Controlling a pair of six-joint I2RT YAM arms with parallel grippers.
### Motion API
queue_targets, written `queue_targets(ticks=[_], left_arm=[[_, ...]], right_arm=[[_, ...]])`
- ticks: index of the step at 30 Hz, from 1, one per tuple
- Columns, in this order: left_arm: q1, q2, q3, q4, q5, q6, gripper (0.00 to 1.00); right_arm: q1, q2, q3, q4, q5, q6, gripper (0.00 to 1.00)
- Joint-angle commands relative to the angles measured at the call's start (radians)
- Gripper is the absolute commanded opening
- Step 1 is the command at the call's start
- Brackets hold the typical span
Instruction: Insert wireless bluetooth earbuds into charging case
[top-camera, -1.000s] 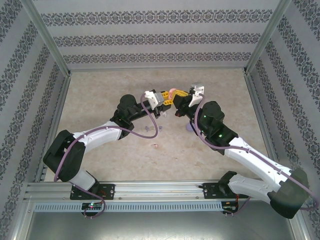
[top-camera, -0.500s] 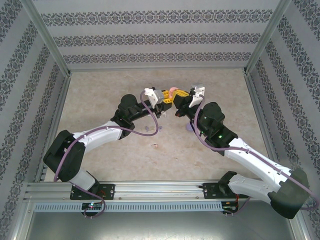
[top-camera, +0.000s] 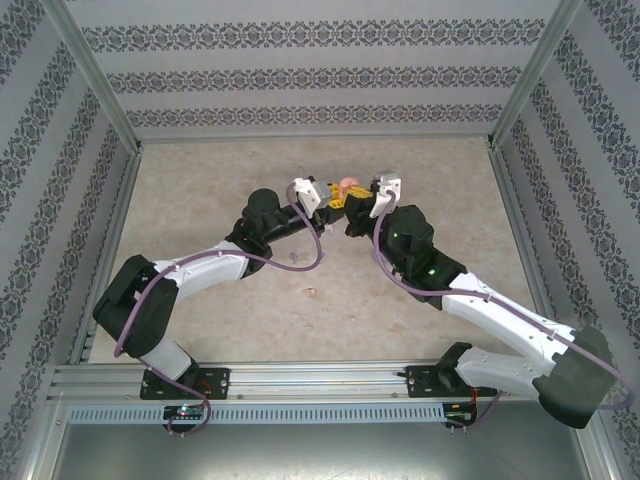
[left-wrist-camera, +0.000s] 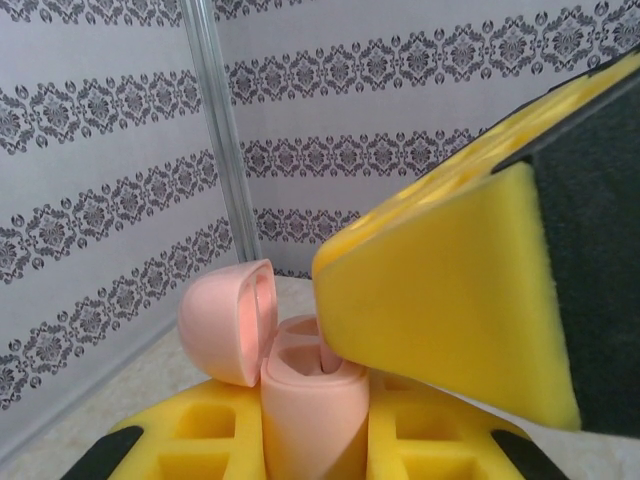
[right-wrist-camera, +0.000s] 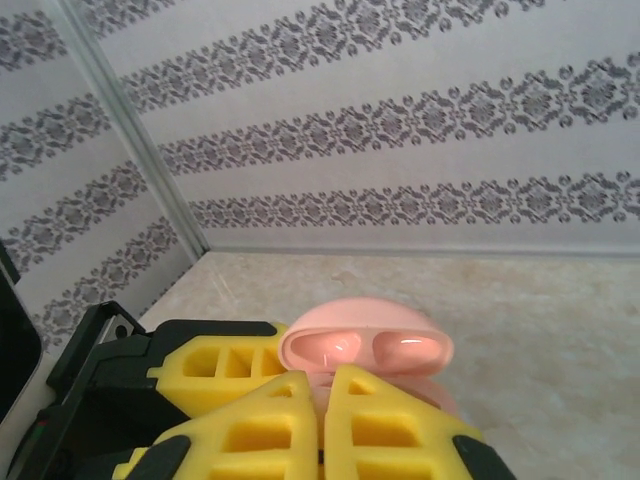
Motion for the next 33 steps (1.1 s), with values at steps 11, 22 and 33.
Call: queue_targets(ticks=[11, 22, 33], left_arm=[[-0.003, 0.031, 0.027, 0.157, -0.074, 0.008, 0.0], [-0.003, 0.037, 0.02, 0.166, -0.082, 0.011, 0.0], [-0.003, 0.047, 0.018, 0.174, -0.083, 0.012, 0.0]], right_arm=[[0.083, 0.074, 0.146, -0.225, 0.05, 0.173, 0.44], [0.052, 0.042, 0.238, -0.332, 0.133, 0.253, 0.74], [-0.025, -0.006, 0.264, -0.334, 0.036, 0.337, 0.8]])
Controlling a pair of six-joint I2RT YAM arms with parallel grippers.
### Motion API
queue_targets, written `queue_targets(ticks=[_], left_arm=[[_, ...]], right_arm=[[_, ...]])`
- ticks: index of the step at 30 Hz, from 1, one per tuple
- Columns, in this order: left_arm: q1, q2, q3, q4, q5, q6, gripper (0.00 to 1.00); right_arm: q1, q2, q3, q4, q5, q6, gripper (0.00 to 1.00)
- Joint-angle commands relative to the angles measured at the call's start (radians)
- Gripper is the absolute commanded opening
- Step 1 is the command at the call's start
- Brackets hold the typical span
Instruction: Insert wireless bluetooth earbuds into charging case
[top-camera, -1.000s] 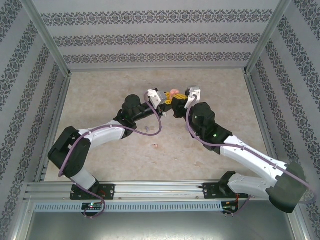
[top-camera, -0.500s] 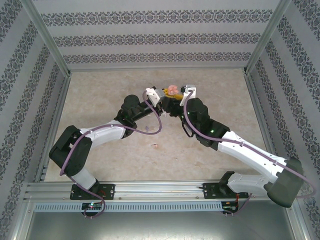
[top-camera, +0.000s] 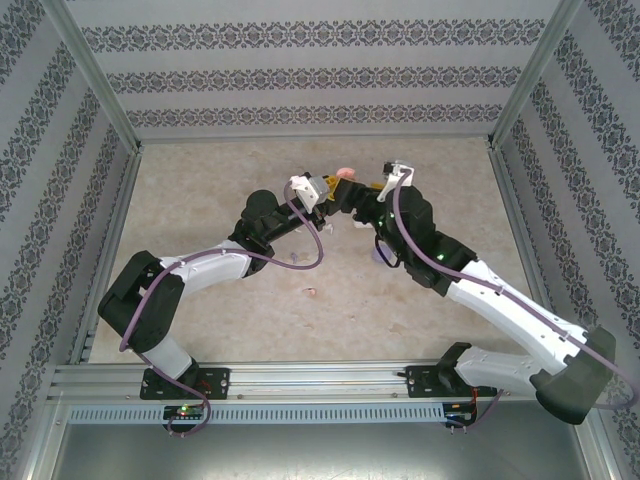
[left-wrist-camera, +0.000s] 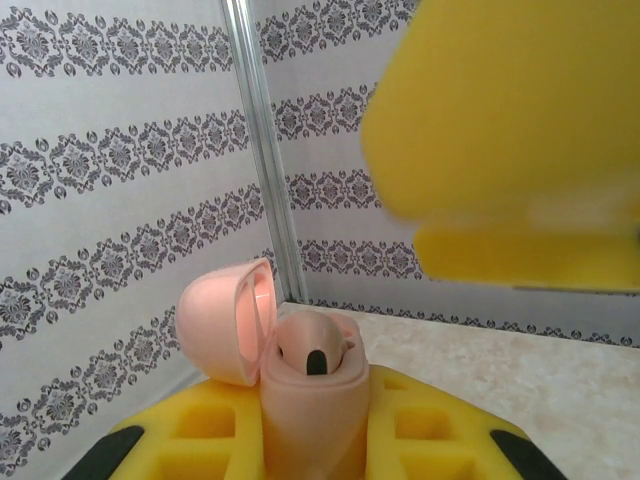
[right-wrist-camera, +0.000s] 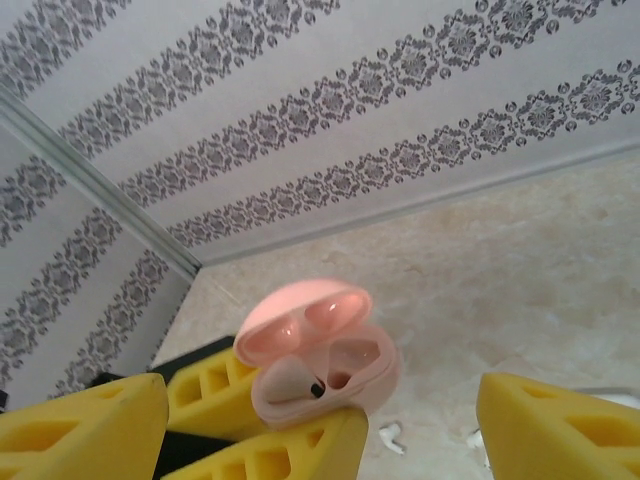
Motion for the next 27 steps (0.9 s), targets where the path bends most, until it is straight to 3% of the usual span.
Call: queue_targets(ticks=[1, 6, 12, 15, 21, 27], left_arm=[[-0.003, 0.017, 0.02, 0.057, -0.007, 0.004, 0.0], [-0.002, 0.013, 0.017, 0.053, -0.008, 0.008, 0.0], [-0.002, 0.002, 0.006, 0.05, 0.006, 0.028, 0.0], [-0.001, -0.006, -0.015, 0.078, 0.014, 0.036, 0.0], [0.023, -0.049, -0.08, 0.108, -0.015, 0.04, 0.0], [0.089, -0.106, -0.147, 0.162, -0.066, -0.02, 0.0]], right_arm=[[-0.012, -0.022, 0.039, -0.001, -0.036, 0.041, 0.8], [-0.042, -0.051, 0.043, -0.037, -0.04, 0.062, 0.76], [-0.091, -0.099, 0.02, -0.142, -0.059, 0.079, 0.44], [-0.109, -0.135, -0.027, -0.171, -0.063, 0.089, 0.36], [-0.12, -0.142, -0.14, -0.254, -0.104, 0.12, 0.35], [-0.069, -0.019, -0.258, -0.228, -0.192, 0.176, 0.44]])
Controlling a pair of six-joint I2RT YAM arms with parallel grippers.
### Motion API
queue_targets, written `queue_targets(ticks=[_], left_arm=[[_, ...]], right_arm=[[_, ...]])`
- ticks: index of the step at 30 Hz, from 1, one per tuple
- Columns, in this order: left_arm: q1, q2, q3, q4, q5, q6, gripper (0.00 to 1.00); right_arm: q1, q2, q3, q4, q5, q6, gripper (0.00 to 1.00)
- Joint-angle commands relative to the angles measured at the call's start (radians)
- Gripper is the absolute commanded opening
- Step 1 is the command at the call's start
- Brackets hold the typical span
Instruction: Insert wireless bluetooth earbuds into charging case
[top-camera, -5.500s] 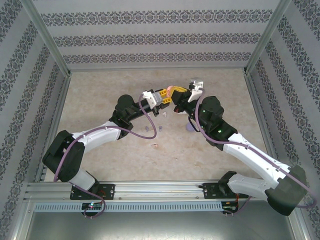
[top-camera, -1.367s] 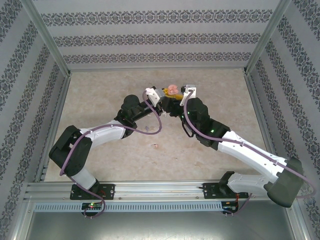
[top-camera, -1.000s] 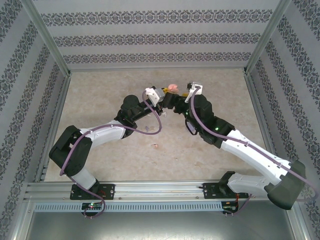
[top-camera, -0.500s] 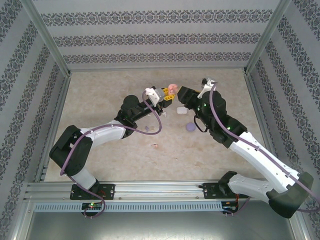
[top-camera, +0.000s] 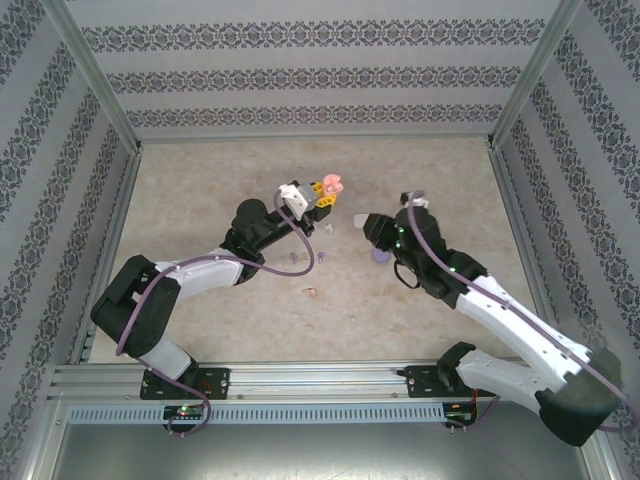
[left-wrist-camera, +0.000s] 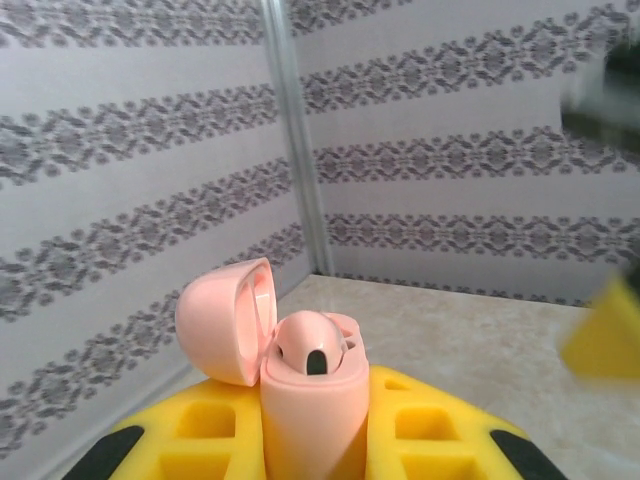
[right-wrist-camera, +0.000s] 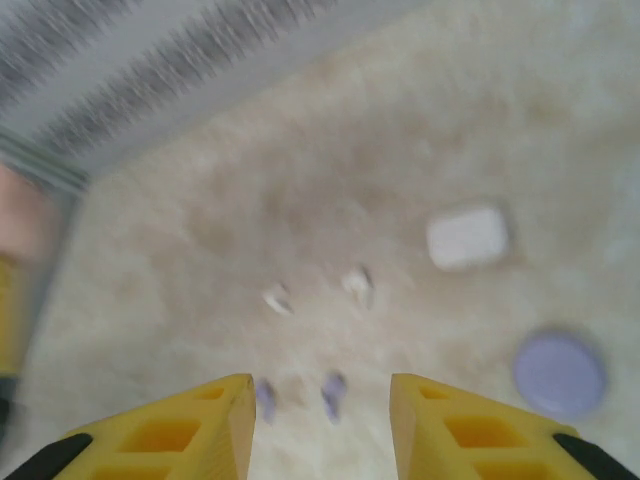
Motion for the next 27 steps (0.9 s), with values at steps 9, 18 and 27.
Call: queue_targets(ticks=[9, 18, 27], left_arm=[[0.122, -0.147, -0.115, 0.138, -0.146, -0.104, 0.0], [0.151, -0.219, -0.168, 0.12, -0.167, -0.103, 0.0], [0.183, -0.244, -0.182, 0.126, -0.172, -0.122, 0.0]], right_arm=[[0.239, 0.401, 0.06, -0.046, -0.079, 0.024, 0.51], [0.387, 0.548, 0.12, -0.028, -0.115, 0.098, 0.51], [0.429, 0.696, 0.209, 0.002, -0.148, 0.123, 0.52]])
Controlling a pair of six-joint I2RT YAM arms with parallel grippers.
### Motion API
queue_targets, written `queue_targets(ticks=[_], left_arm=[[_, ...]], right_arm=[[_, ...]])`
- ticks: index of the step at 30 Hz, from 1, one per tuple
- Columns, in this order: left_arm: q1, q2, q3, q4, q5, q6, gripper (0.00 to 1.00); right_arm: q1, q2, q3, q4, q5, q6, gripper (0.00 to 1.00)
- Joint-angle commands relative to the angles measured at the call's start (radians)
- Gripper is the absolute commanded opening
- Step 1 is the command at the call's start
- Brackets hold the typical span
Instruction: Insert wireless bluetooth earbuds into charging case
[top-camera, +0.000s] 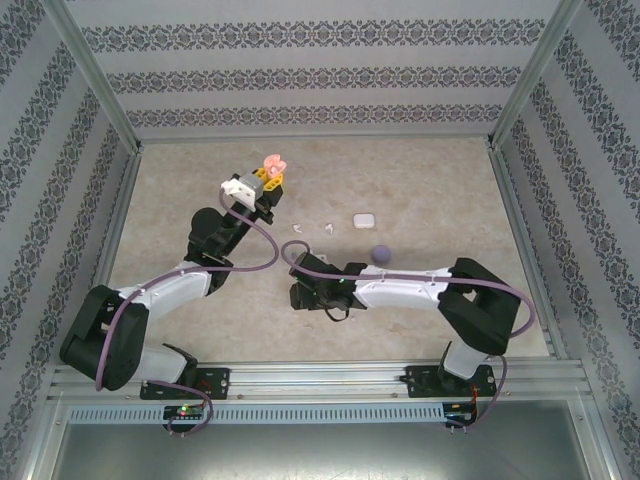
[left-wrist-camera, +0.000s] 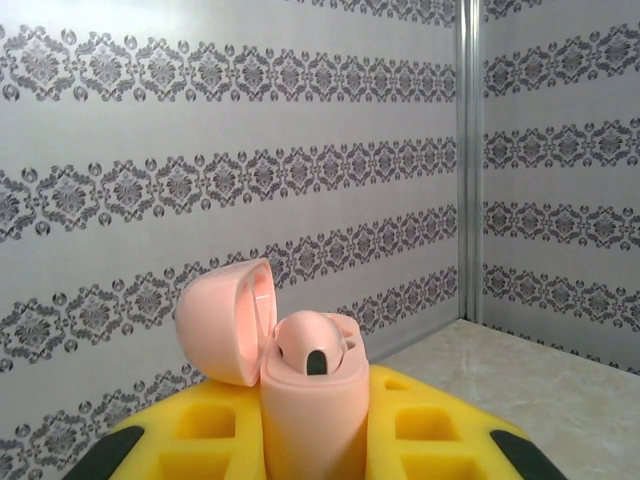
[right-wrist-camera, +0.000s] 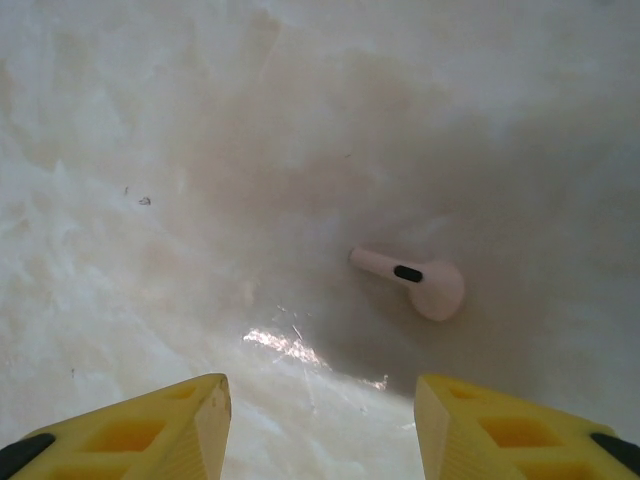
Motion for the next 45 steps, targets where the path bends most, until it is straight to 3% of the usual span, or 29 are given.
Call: queue_targets(ticks=[1, 30, 36, 45], left_arm=[[0.016, -0.034, -0.014, 0.051, -0.01, -0.025, 0.0], [0.022, -0.028, -0.003, 0.047, 0.005, -0.042, 0.0], [0.023, -0.028, -0.001, 0.045, 0.009, -0.045, 0.0], [0.023, -0.03, 0.008, 0.037, 0.012, -0.032, 0.0]], right_arm=[[0.007, 0.041, 0.044, 0.018, -0.013, 0.027, 0.52], [-0.075, 0.1, 0.059, 0.018, -0.01, 0.013, 0.51], [-0.073, 0.048, 0.065, -0.003, -0.011, -0.005, 0.51], [-0.063, 0.014, 0.063, -0.098, 0.044, -0.185, 0.52]])
